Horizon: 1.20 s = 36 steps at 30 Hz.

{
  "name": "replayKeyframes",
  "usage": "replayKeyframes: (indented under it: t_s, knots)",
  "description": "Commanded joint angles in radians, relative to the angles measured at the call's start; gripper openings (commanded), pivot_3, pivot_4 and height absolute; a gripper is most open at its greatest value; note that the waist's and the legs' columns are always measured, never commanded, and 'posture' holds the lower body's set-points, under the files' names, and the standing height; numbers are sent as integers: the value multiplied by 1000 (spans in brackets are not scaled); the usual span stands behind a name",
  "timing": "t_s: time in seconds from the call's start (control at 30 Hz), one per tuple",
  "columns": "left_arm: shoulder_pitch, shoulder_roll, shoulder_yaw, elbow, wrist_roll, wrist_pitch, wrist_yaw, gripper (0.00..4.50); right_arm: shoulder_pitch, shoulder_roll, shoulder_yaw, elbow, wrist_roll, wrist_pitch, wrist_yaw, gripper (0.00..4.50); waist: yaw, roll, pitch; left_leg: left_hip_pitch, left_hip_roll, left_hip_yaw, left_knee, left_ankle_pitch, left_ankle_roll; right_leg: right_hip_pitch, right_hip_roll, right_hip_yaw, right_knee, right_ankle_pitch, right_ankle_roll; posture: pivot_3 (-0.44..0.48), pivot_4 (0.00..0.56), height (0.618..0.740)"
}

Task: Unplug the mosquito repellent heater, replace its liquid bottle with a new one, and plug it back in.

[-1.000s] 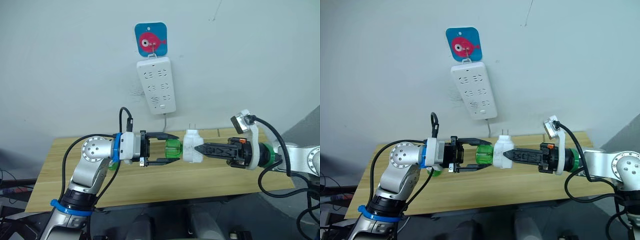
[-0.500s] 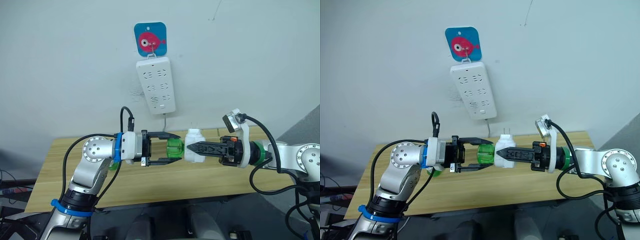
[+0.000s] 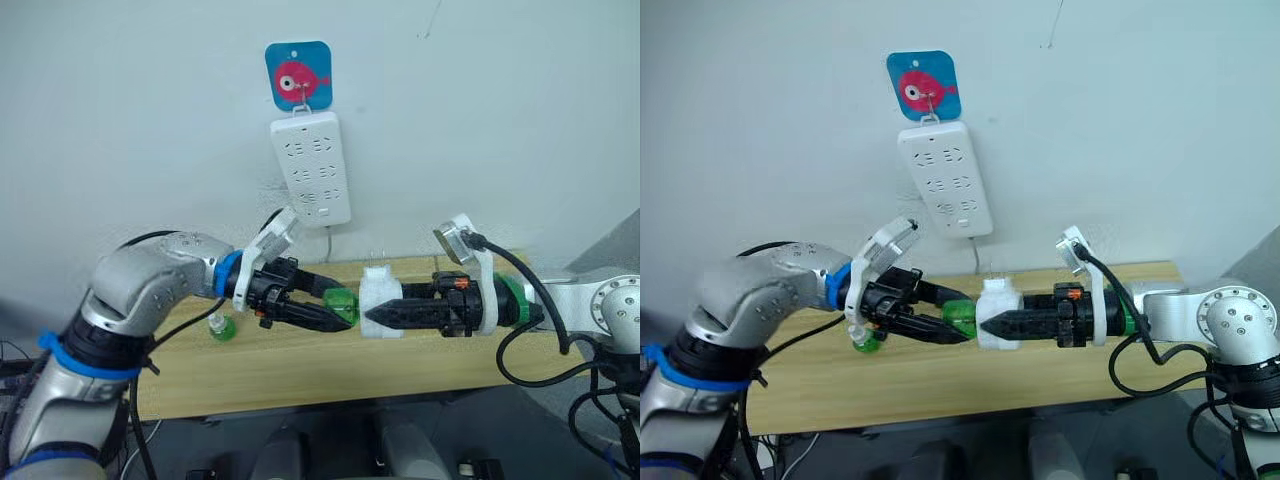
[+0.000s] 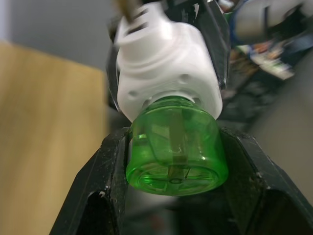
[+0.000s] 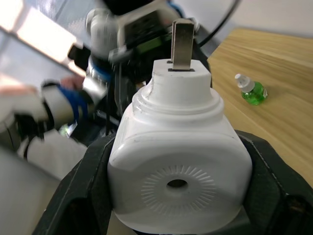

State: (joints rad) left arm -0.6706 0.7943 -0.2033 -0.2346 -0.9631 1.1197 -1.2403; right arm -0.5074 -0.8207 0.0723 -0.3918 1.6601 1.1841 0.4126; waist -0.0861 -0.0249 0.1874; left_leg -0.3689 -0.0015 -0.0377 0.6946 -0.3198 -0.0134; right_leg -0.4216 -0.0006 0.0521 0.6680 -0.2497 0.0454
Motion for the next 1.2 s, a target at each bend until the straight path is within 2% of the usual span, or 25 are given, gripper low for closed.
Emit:
replayKeyframes:
  t_s: [0.03,0.2,0.33,0.43,0.47,0.57,0.63,0.7,0.87,1.2]
  knots:
    - [6,16,12,8,7,38,7,2307,-17,-15,-36,-25,-33,-1,67,2980,0,1,0,-2,1,-2,0,0,0,0,0,-3,-3,0,0,-99,163,730]
    - [84,-5,51,-24,87,-147,13,2307,-8,-5,-44,-5,-20,-2,45,2980,5,1,0,-16,0,-10,0,1,-2,-11,-10,-8,-3,5,-8,-103,164,730]
    - [166,-2,59,-55,213,-371,-4,3560,12,-17,-61,11,10,2,25,2980,10,2,0,-24,-4,-12,1,3,-5,-18,-14,-10,-3,5,-8,-98,165,730]
    - [266,-46,119,-61,298,-596,7,4472,35,-34,-82,37,54,0,0,2980,12,2,0,-26,-6,-12,1,2,-4,-18,-18,-11,-4,5,-8,-100,166,730]
    - [310,-57,148,-54,324,-656,24,4500,47,-43,-93,51,77,-2,-14,2980,15,2,0,-26,-6,-11,1,2,-4,-18,-18,-11,-4,5,-8,-100,166,730]
    - [407,-87,177,-3,457,-975,-29,4500,72,-62,-111,71,129,-10,-44,2980,25,2,0,-27,-6,-11,2,1,-2,-18,-19,-11,-5,5,-8,-98,168,730]
    - [437,-149,192,63,531,-1244,-47,4500,81,-68,-114,79,151,-16,-63,2980,34,2,0,-27,-6,-11,2,1,-2,-18,-19,-12,-4,5,-8,-96,169,730]
    - [437,-214,196,90,563,-1405,-35,4500,85,-66,-112,85,167,-22,-87,2980,43,2,0,-26,-6,-11,2,1,-1,-17,-19,-12,-4,6,-9,-96,168,730]
    - [419,-305,143,66,578,-1478,11,4500,83,-51,-97,82,186,-31,-126,2980,56,2,0,-27,-6,-10,4,1,-1,-16,-19,-12,-5,8,-7,-96,168,730]
    - [377,-358,63,121,612,-1513,43,4500,71,-28,-82,65,183,-34,-146,2980,53,3,0,-26,-6,-10,4,1,0,-16,-18,-12,-4,9,-6,-107,157,730]
